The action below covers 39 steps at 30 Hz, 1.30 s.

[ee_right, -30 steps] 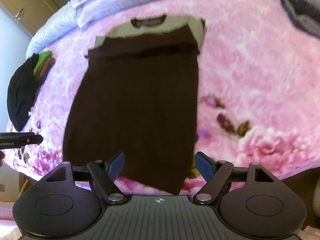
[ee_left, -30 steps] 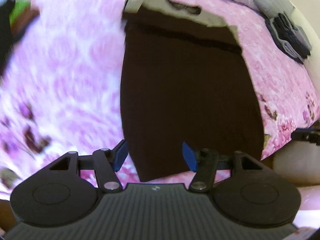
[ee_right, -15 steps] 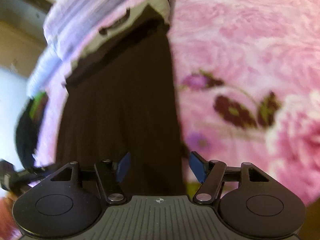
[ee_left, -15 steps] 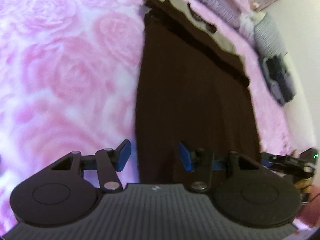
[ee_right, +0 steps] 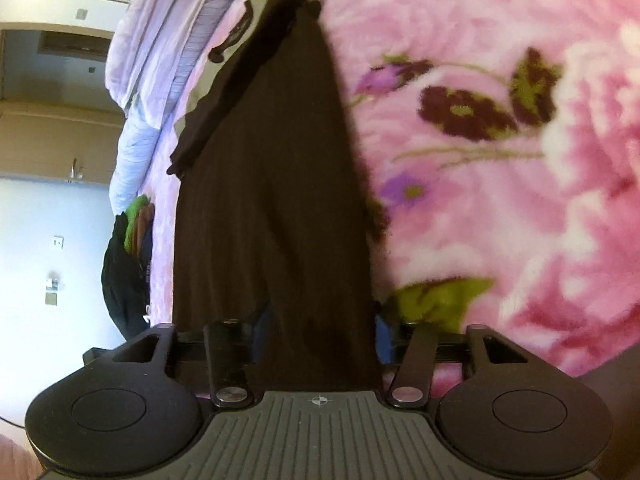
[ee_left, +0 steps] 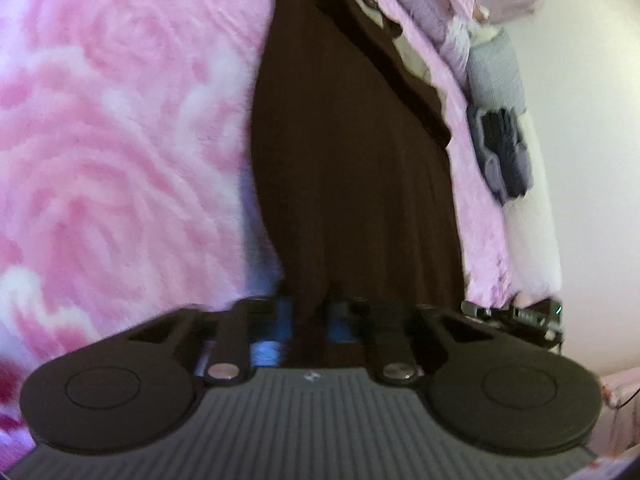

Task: Fold clothes

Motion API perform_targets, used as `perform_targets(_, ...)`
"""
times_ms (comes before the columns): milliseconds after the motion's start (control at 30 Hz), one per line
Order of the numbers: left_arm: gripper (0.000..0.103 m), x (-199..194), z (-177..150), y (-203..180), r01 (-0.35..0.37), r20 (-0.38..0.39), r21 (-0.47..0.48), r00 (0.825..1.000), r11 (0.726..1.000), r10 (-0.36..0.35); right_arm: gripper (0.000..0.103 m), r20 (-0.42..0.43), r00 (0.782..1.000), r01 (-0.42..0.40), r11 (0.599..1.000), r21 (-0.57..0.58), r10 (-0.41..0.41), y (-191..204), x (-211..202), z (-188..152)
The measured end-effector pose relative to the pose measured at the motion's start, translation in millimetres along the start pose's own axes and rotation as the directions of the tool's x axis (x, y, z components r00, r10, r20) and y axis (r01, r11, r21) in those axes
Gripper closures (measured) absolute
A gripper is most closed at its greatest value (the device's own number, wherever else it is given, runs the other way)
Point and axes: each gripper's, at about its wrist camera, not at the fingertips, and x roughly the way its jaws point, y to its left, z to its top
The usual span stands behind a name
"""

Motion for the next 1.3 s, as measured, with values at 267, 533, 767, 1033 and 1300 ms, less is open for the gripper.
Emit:
perform_targets(267,0.098,-19.3,0.0,-25.5,-0.020,0.028,0.130,0.999,0.991,0.017,0.101,-0.018,1.000,0.021,0.999,-0.039,-0.022,9.4,-8.9,6.1)
perform_targets(533,0.098,-16.4,-18.9,-18.4,0.012,0.118,0.297,0.992,0.955,-0.049,0.101,0.001,0.996,-0.085,0.993,-0.083,0.086,-0.2,-11.4,-0.5)
perform_targets(767,0.099,-42.4,-61.0,-28.8,0.000,0.265,0.487,0.953,0.874,-0.148,0.102,0.098,0.981,-0.145,0.970,-0.196,0.166,-11.4,-27.2,-35.5)
perform_targets(1033,0.099,-88.6,-166.5,-44.7,0.018,0.321,0.490,0.926,0.871,-0.199,0.102,0.186,0.974,-0.082,0.966,-0.245,0.130,-3.8,-75.8,-110.0)
perform_targets(1300,0.099,-114.3,-236.7,-49.2,0.034,0.357,0.397,0.915,0.917,-0.189,0.102,0.193,0.971,-0.107,0.979,-0.176,0.141,-13.0,-110.1,-185.8)
